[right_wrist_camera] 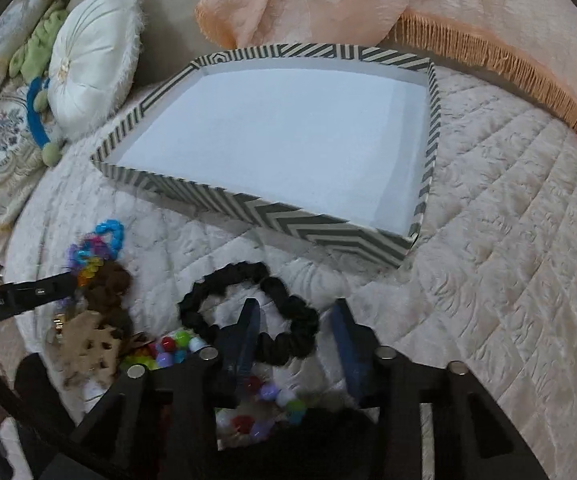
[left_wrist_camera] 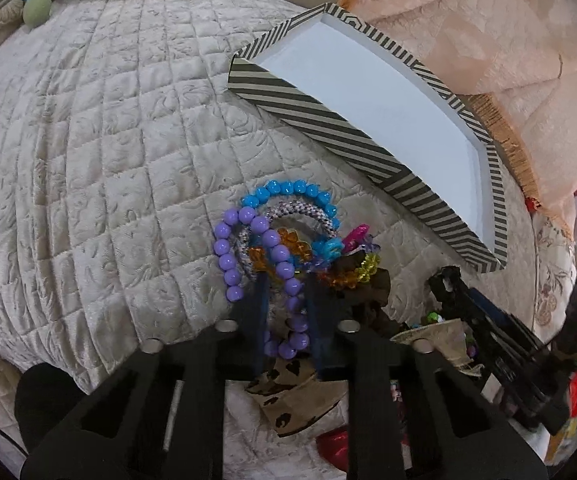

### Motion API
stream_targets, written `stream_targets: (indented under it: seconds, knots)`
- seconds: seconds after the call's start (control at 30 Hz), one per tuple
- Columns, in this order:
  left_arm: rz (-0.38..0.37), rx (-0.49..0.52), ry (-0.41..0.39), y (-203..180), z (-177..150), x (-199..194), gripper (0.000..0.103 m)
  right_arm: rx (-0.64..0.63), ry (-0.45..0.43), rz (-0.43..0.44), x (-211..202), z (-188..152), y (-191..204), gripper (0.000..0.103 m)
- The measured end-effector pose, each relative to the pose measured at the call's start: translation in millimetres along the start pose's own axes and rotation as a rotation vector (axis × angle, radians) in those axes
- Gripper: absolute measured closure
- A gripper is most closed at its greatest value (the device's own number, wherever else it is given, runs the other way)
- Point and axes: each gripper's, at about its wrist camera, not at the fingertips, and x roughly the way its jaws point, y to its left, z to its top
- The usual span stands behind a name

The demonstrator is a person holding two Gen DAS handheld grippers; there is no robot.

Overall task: Organize jewelry
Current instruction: 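Grasp the purple bead bracelet with the left tool while the right tool grasps the black scrunchie, then carry the purple bracelet into the tray with the left tool while the right tool drops the scrunchie there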

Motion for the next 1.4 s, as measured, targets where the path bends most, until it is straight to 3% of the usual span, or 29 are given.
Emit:
stream_targets:
  seconds: [0.1,0.17,0.4,0.87,0.93,1.03,1.17,1.27,1.33,1.4]
  knots:
    - [0.002,0.002,-0.034,2,-1,-10,0.095,-0.008,-0.009,-0.004,-1,0,0,0.088]
    - [-0.014,-0.005,-0.048,5,1,-18,0.095,0.01,-0.013,0.016,-5,1,-3,0.091]
    - [-0.034,-0.013,-0.104,15,6,-49,0.095,0.027,-0.079,0.039,-38,1,0,0.091]
    - [-0.042,0.034,-0.195,1,18,-91,0.095,0.008,-0.127,0.045,-75,7,-1,0.091]
    - [-0.042,0.039,-0.199,0,19,-93,0.095,-0.015,-0.081,0.022,-62,10,-2,0.088]
    - [-0.039,0.041,-0.2,0,20,-94,0.095,-0.038,-0.011,-0.018,-37,11,-6,0.066]
    - [-0.027,0.047,-0.202,-1,22,-93,0.095,-0.077,0.046,-0.042,-6,12,-8,0.066]
    - [-0.018,0.058,-0.206,-4,26,-95,0.095,-0.095,0.012,-0.04,-4,14,-7,0.084]
    - [-0.017,0.065,-0.213,-7,30,-97,0.095,-0.087,0.011,0.013,-10,17,-9,0.093]
    - [-0.013,0.078,-0.224,-13,37,-98,0.095,-0.101,-0.009,0.017,-19,17,-7,0.094]
